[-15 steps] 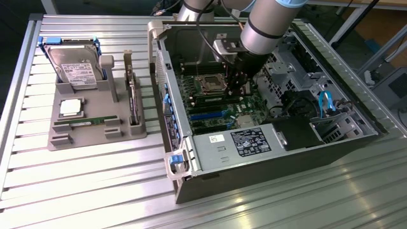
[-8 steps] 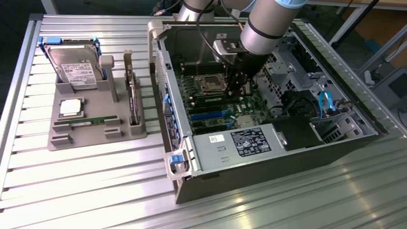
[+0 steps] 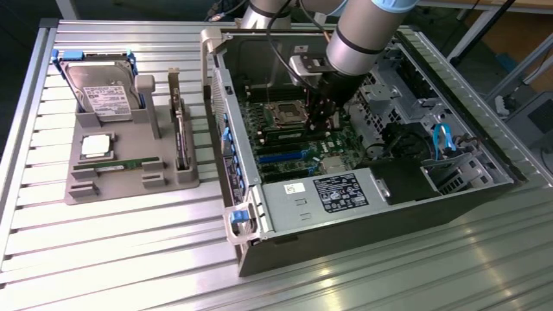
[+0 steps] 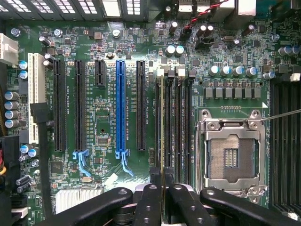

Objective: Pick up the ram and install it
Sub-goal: 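Insert the ram into the slot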

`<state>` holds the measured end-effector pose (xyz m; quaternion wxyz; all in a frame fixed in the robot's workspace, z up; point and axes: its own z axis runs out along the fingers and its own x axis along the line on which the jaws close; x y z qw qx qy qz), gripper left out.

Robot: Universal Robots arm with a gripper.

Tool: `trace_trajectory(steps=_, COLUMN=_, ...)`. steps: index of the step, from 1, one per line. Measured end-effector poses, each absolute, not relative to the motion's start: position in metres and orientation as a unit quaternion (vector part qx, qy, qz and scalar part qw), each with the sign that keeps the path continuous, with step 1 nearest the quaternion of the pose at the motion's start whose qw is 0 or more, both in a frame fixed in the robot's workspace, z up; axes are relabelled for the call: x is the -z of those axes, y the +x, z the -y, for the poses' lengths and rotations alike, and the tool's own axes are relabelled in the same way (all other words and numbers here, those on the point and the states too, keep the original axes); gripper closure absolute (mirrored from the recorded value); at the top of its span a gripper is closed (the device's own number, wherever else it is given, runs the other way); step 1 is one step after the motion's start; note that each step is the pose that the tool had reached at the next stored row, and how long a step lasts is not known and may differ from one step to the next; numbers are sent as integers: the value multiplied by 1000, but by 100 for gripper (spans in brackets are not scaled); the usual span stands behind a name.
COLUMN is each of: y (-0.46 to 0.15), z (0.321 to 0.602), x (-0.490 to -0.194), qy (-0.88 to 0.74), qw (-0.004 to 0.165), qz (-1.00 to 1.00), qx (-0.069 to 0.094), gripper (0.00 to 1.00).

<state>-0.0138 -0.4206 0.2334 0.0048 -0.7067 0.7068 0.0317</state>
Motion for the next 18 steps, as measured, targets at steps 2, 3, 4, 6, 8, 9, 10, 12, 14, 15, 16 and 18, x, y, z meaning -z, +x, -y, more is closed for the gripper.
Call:
trace_trajectory(steps=2, y=-14, z=421, x=-232, qy=-707, qw=5, qz=-707, qx=-32, gripper=88)
trace_trajectory(steps=3, y=-14, z=421, x=-232, qy=-707, qw=5, qz=-707, qx=-32, gripper=88)
trace_trajectory(steps=4, y=-14, z=421, x=-232, qy=-707, qw=5, qz=-707, qx=-32, gripper=88)
trace_trajectory(steps=6, y=-14, z=421, x=-231, qy=-707, qw=5, qz=-707, qx=-32, gripper=88)
trace_trajectory(steps=8, y=-14, z=421, x=-230, qy=-707, qw=5, qz=-707, qx=-32, gripper=88)
trace_trajectory(steps=9, y=-14, z=421, x=-230, qy=-707, qw=5, qz=-707, qx=-32, gripper=88)
trace_trajectory(steps=10, y=-14, z=421, x=-230, qy=-707, qw=5, qz=-707, qx=-32, gripper=88)
trace_trajectory(steps=12, y=-14, z=421, x=-230, qy=-707, qw=5, qz=-707, qx=-32, gripper=88)
trace_trajectory(steps=14, y=-14, z=421, x=-230, qy=-707, qw=5, qz=-707, qx=-32, gripper=88)
trace_trajectory(steps=15, y=-14, z=421, x=-230, qy=-707, qw=5, qz=-707, qx=-32, gripper=88)
trace_trajectory(steps=16, y=-14, z=421, x=-230, qy=-707, qw=5, qz=-707, qx=-32, gripper=88)
trace_trajectory(steps=18, y=-14, z=421, x=-230, qy=-707, qw=5, qz=-707, qx=-32, gripper=88)
